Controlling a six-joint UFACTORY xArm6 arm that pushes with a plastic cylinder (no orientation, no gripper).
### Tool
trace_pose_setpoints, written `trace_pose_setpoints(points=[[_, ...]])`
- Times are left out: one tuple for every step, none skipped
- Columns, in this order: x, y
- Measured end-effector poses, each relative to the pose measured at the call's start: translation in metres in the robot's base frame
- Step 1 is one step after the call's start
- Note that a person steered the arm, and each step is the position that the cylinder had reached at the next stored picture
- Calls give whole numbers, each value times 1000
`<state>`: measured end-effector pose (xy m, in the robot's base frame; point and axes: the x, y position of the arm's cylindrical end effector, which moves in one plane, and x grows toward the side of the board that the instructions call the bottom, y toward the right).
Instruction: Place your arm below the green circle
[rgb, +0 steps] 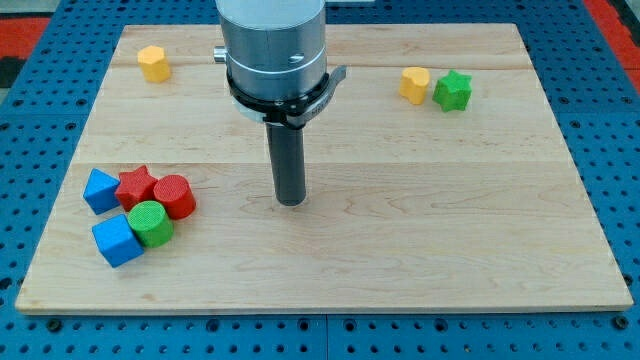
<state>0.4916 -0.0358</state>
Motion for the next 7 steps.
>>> trace_pose_setpoints(points=[[0,0],[11,0],[33,0],[47,-10],[47,-48],[50,-83],[60,-99]])
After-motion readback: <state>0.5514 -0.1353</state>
